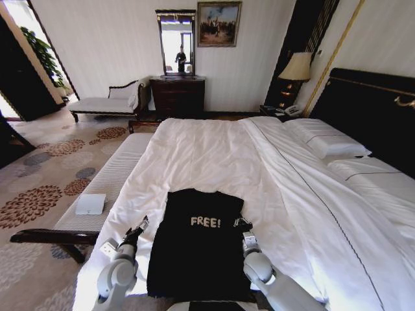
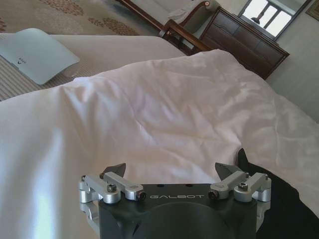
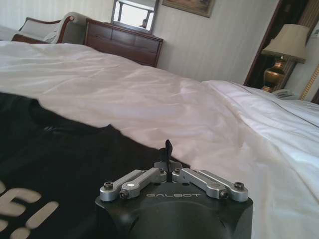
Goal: Fold the clothes on the bed.
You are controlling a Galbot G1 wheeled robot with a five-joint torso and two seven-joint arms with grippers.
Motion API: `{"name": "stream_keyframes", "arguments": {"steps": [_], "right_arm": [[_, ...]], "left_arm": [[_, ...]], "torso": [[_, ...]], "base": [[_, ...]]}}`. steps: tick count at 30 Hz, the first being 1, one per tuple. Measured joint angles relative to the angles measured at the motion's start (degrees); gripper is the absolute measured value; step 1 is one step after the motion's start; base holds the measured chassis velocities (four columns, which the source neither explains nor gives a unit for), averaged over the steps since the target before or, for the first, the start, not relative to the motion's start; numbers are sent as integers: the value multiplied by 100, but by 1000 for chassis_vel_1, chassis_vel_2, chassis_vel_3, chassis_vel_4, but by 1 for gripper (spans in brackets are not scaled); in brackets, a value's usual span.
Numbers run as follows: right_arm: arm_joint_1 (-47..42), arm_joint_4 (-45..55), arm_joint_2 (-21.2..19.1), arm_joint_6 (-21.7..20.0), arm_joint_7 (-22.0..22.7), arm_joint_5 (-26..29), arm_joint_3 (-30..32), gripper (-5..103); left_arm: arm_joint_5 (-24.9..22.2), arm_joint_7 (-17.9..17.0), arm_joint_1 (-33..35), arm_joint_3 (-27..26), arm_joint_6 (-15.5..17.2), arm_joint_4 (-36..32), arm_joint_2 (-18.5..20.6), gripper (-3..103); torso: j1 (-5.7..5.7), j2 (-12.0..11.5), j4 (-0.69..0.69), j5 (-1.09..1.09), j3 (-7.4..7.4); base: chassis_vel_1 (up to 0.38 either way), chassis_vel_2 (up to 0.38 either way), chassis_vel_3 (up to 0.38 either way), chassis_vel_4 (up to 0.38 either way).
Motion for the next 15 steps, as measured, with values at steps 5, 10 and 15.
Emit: {"name": "stream_keyframes", "arguments": {"steps": [5,10,15], "right_arm": [[27,101,-158,-4,0,280,317,0],[62,-20,-289,-11,26,346,604,0],[70,-257,-302,-31,165,340,775,0]], "left_arm": [[5,2,1,24,-4,-9,-25,100],[16,3,-17,71,-4,-30,-56,100],[17,3,-62,98,-4,-17,-63,100]], "torso": [[0,0,0,-1,0],[0,0,0,0,0],[0,0,0,0,0]], "base": [[0,0,0,0],[0,0,0,0],[0,0,0,0]]}}
